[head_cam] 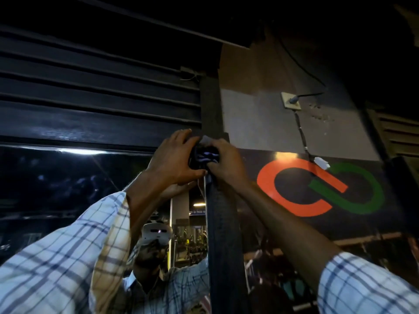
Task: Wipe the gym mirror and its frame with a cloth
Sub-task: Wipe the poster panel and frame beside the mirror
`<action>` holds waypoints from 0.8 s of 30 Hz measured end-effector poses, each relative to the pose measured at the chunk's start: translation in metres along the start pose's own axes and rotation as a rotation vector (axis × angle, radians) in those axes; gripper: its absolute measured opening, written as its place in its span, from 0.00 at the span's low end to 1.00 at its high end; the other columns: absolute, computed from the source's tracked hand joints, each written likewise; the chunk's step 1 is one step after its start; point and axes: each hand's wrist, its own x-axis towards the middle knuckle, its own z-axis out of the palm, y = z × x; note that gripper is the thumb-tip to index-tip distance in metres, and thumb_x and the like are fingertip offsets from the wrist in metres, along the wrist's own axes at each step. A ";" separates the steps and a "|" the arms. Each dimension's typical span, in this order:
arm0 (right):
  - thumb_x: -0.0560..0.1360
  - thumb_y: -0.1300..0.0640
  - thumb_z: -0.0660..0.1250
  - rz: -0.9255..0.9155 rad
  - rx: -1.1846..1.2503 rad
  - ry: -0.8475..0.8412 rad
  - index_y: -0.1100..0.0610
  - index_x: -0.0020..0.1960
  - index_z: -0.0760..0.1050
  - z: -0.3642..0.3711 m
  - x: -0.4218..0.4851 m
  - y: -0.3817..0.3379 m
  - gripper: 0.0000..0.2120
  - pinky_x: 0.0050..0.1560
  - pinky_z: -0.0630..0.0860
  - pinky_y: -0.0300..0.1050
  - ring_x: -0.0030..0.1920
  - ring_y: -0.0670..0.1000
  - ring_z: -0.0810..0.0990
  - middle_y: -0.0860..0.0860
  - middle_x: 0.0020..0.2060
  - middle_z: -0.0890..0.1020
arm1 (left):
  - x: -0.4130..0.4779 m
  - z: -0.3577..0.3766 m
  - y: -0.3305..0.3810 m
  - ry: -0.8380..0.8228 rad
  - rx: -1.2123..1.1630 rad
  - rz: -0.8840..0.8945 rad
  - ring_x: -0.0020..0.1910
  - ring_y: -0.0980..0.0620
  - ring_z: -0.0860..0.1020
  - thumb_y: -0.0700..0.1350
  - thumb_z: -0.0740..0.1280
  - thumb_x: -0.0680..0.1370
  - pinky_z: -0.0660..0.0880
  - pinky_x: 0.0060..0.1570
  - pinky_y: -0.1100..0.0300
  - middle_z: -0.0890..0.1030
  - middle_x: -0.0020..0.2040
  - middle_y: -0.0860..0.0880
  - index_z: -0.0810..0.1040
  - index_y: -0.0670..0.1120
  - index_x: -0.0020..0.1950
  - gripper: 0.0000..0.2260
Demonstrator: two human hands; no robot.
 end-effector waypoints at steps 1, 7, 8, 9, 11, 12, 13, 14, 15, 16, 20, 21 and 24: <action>0.67 0.67 0.73 -0.044 -0.012 -0.017 0.55 0.62 0.80 0.005 -0.003 0.001 0.24 0.51 0.71 0.28 0.51 0.48 0.79 0.49 0.50 0.78 | 0.002 0.001 -0.002 0.004 0.011 -0.007 0.82 0.44 0.55 0.65 0.73 0.74 0.56 0.79 0.45 0.56 0.83 0.43 0.60 0.49 0.83 0.43; 0.64 0.70 0.69 0.046 -0.019 0.387 0.56 0.55 0.80 0.002 0.021 0.013 0.21 0.50 0.76 0.42 0.50 0.54 0.80 0.55 0.49 0.80 | 0.009 0.011 -0.011 -0.013 0.060 -0.028 0.82 0.44 0.55 0.65 0.70 0.76 0.56 0.78 0.45 0.57 0.83 0.43 0.60 0.48 0.82 0.41; 0.64 0.70 0.70 0.034 -0.016 0.365 0.58 0.55 0.81 0.004 0.022 0.013 0.20 0.49 0.74 0.37 0.48 0.53 0.80 0.55 0.49 0.81 | 0.009 0.013 -0.013 -0.017 0.070 -0.028 0.82 0.44 0.55 0.66 0.70 0.76 0.56 0.78 0.45 0.56 0.83 0.43 0.60 0.48 0.83 0.42; 0.65 0.69 0.71 -0.018 -0.022 0.287 0.58 0.55 0.81 0.006 0.020 0.013 0.19 0.46 0.70 0.30 0.47 0.51 0.79 0.54 0.48 0.81 | 0.009 0.015 -0.014 -0.017 0.081 -0.022 0.82 0.44 0.55 0.66 0.71 0.75 0.56 0.78 0.46 0.56 0.83 0.43 0.60 0.48 0.83 0.42; 0.66 0.65 0.72 -0.117 -0.069 0.095 0.59 0.56 0.82 0.001 0.018 0.020 0.19 0.47 0.67 0.24 0.46 0.48 0.78 0.53 0.47 0.81 | 0.007 0.018 -0.016 -0.009 0.091 -0.009 0.82 0.44 0.54 0.66 0.71 0.74 0.56 0.78 0.46 0.56 0.83 0.43 0.59 0.48 0.83 0.43; 0.65 0.63 0.70 -0.130 -0.083 0.069 0.59 0.57 0.83 -0.007 0.023 0.026 0.20 0.48 0.66 0.24 0.47 0.50 0.80 0.54 0.48 0.82 | 0.006 0.019 -0.017 -0.002 0.097 -0.006 0.82 0.44 0.54 0.66 0.71 0.74 0.56 0.78 0.45 0.56 0.83 0.43 0.59 0.48 0.83 0.44; 0.65 0.62 0.69 -0.118 -0.091 0.099 0.60 0.58 0.83 -0.014 0.027 0.031 0.21 0.49 0.67 0.26 0.48 0.54 0.81 0.57 0.49 0.83 | 0.006 0.019 -0.017 0.005 0.106 -0.002 0.81 0.43 0.54 0.66 0.71 0.74 0.56 0.78 0.45 0.56 0.83 0.43 0.59 0.48 0.83 0.44; 0.65 0.62 0.69 -0.089 -0.105 0.146 0.61 0.58 0.83 -0.018 0.031 0.035 0.21 0.49 0.67 0.28 0.49 0.58 0.83 0.59 0.49 0.83 | 0.006 0.019 -0.016 0.012 0.112 0.001 0.81 0.43 0.55 0.66 0.71 0.74 0.57 0.77 0.45 0.56 0.83 0.42 0.60 0.48 0.83 0.44; 0.65 0.63 0.69 -0.069 -0.117 0.160 0.62 0.57 0.83 -0.019 0.029 0.034 0.21 0.49 0.66 0.30 0.50 0.60 0.83 0.60 0.49 0.83 | 0.006 0.019 -0.015 0.012 0.110 0.001 0.81 0.43 0.55 0.65 0.71 0.74 0.57 0.77 0.45 0.57 0.83 0.42 0.60 0.49 0.83 0.43; 0.65 0.64 0.71 -0.085 -0.115 0.121 0.61 0.57 0.83 -0.016 0.025 0.031 0.20 0.49 0.67 0.32 0.49 0.60 0.83 0.60 0.49 0.83 | 0.006 0.019 -0.013 0.005 0.098 0.002 0.81 0.42 0.55 0.65 0.72 0.74 0.57 0.77 0.45 0.57 0.83 0.42 0.60 0.49 0.83 0.43; 0.66 0.61 0.70 -0.209 -0.108 -0.061 0.56 0.53 0.83 -0.013 0.003 0.026 0.16 0.44 0.71 0.39 0.45 0.53 0.80 0.55 0.45 0.80 | 0.003 0.021 -0.006 -0.032 0.073 0.021 0.82 0.42 0.52 0.65 0.73 0.74 0.54 0.79 0.44 0.54 0.84 0.42 0.58 0.49 0.83 0.45; 0.65 0.61 0.69 -0.155 -0.108 0.029 0.57 0.53 0.83 -0.016 0.001 0.030 0.17 0.43 0.69 0.38 0.45 0.54 0.80 0.56 0.45 0.80 | 0.003 0.022 -0.005 -0.043 0.091 0.022 0.83 0.42 0.50 0.65 0.73 0.73 0.54 0.79 0.44 0.53 0.84 0.42 0.57 0.49 0.84 0.46; 0.64 0.64 0.69 -0.085 -0.064 0.114 0.60 0.53 0.84 -0.013 -0.012 0.034 0.18 0.45 0.70 0.37 0.46 0.55 0.80 0.57 0.45 0.81 | 0.001 0.025 -0.003 -0.081 0.118 0.013 0.83 0.43 0.46 0.67 0.74 0.72 0.50 0.80 0.45 0.48 0.85 0.43 0.53 0.49 0.85 0.50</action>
